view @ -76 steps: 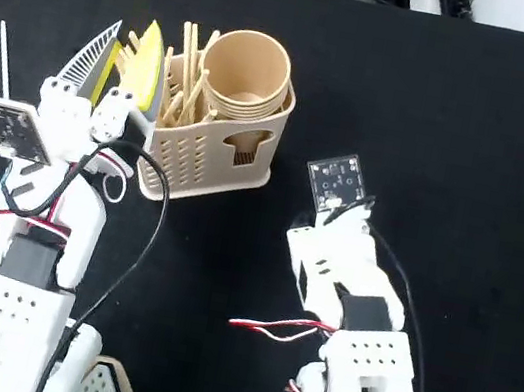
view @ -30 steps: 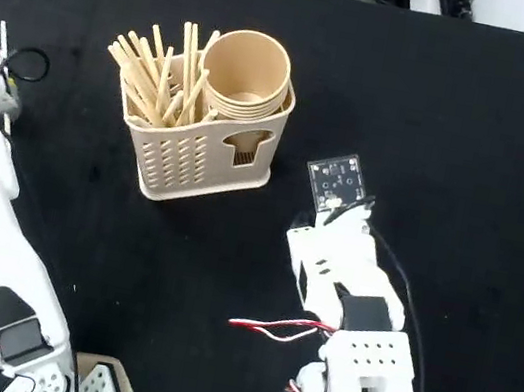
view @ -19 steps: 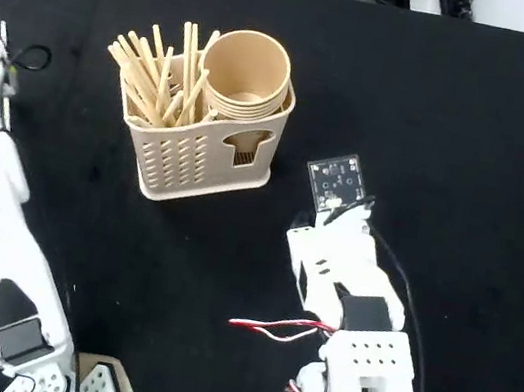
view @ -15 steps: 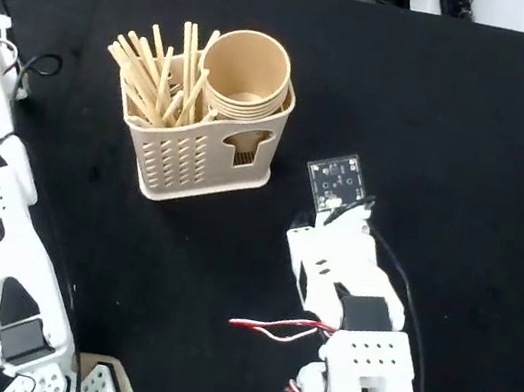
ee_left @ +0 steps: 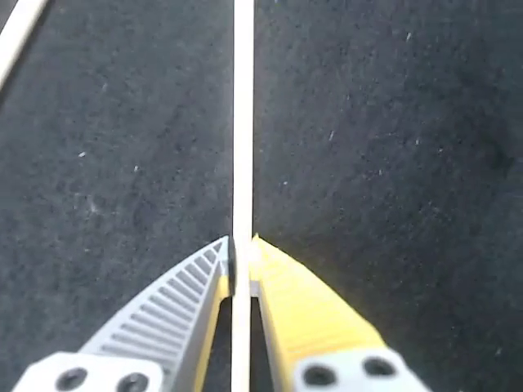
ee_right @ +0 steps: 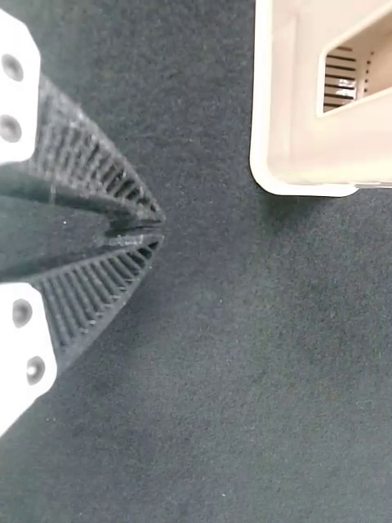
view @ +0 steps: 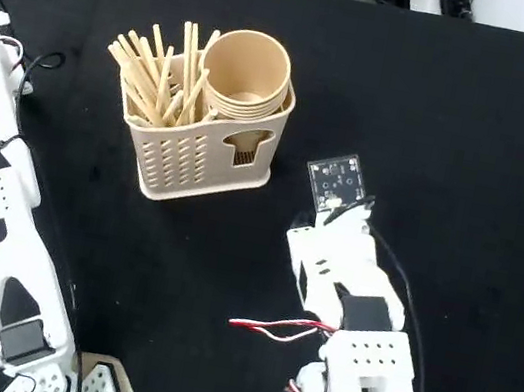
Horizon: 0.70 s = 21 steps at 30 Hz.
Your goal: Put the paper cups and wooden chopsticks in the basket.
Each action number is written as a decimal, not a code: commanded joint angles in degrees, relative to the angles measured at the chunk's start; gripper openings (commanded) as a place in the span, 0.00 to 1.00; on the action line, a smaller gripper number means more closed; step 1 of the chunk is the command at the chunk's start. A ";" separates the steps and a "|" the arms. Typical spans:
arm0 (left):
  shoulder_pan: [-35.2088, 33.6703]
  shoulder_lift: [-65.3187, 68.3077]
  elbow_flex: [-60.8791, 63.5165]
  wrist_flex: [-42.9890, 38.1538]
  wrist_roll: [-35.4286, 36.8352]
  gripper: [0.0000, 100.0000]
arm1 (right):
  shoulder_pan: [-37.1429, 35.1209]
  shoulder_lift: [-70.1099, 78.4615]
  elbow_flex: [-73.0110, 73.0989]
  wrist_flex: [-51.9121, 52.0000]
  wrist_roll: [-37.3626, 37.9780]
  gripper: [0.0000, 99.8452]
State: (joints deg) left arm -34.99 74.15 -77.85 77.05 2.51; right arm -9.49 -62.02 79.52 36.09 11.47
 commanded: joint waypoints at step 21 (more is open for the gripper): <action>-3.82 -51.96 12.18 24.09 0.79 0.03 | 0.09 -0.84 -0.40 -1.05 0.53 0.01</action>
State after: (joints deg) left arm -38.59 39.69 -81.19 100.88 2.95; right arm -9.49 -62.02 79.52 36.09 11.47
